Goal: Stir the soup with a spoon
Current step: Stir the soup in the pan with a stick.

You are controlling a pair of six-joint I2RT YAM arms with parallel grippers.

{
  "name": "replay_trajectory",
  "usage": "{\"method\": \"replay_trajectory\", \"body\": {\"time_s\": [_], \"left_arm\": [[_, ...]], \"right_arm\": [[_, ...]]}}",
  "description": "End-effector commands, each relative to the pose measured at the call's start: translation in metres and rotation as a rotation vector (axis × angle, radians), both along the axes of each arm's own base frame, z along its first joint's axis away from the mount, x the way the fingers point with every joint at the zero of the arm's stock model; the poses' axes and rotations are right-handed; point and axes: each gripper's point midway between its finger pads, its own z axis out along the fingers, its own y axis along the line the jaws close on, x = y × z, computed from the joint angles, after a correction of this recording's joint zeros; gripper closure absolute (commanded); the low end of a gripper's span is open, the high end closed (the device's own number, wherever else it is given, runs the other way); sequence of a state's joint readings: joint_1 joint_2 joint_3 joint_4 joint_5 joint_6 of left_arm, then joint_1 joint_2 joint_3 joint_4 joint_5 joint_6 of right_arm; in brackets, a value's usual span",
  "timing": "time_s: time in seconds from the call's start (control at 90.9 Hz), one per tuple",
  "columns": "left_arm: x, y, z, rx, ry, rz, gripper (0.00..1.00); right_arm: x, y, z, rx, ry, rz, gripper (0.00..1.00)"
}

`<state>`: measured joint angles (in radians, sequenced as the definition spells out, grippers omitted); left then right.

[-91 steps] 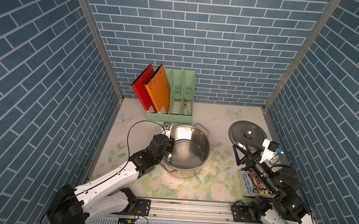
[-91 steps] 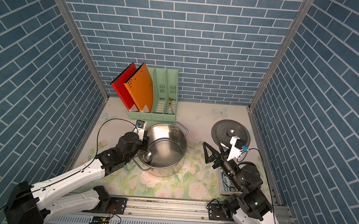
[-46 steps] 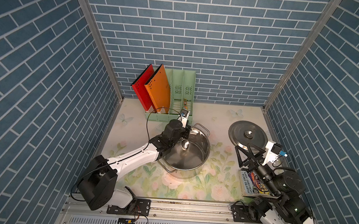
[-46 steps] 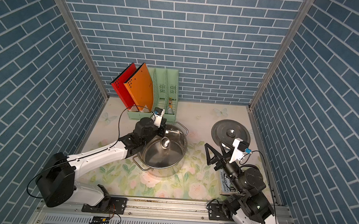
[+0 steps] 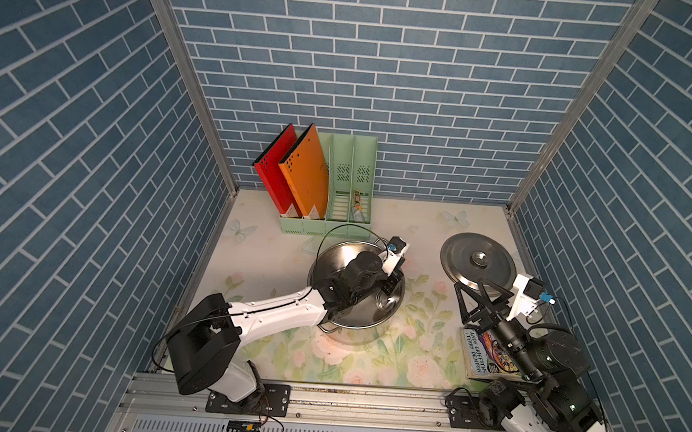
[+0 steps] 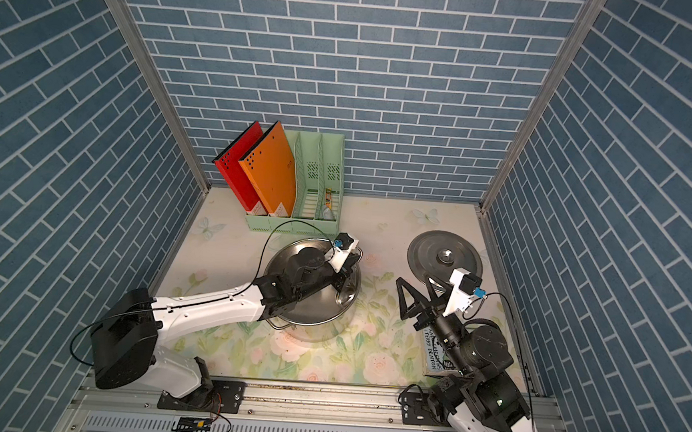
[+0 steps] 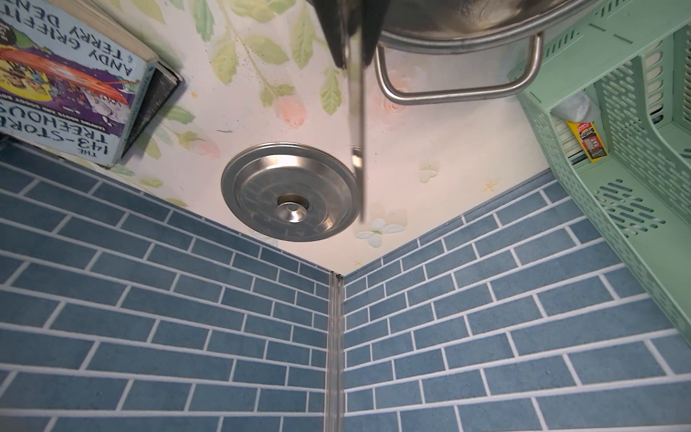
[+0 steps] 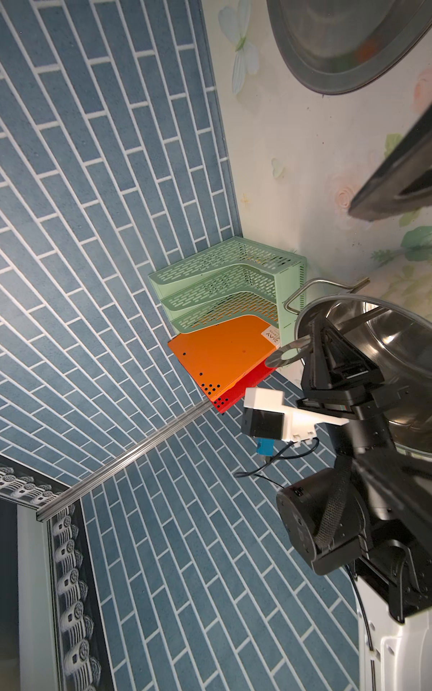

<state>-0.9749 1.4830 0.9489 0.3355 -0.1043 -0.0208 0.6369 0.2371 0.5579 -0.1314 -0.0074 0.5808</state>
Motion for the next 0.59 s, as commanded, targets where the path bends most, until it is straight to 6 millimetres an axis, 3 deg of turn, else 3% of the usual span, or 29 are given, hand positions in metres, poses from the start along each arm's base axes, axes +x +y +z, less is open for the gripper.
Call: {"method": "replay_trajectory", "body": {"time_s": [0.0,0.242,0.451,0.583], "left_arm": [[-0.018,0.004,0.009,0.018,-0.026,-0.004,1.00],[-0.053,0.047,-0.011,0.080,0.022,0.048,1.00],[-0.057,0.107,-0.027,0.128,0.051,0.215,1.00],[-0.042,0.145,-0.028,0.143,0.062,0.355,1.00]], "right_arm": [[-0.001,0.000,0.006,0.024,-0.005,0.004,0.00],[0.002,0.003,0.000,0.025,0.000,0.006,0.00],[0.007,0.012,-0.002,0.023,0.002,0.031,0.00],[0.009,0.015,-0.001,0.023,0.000,0.042,0.00]]}}
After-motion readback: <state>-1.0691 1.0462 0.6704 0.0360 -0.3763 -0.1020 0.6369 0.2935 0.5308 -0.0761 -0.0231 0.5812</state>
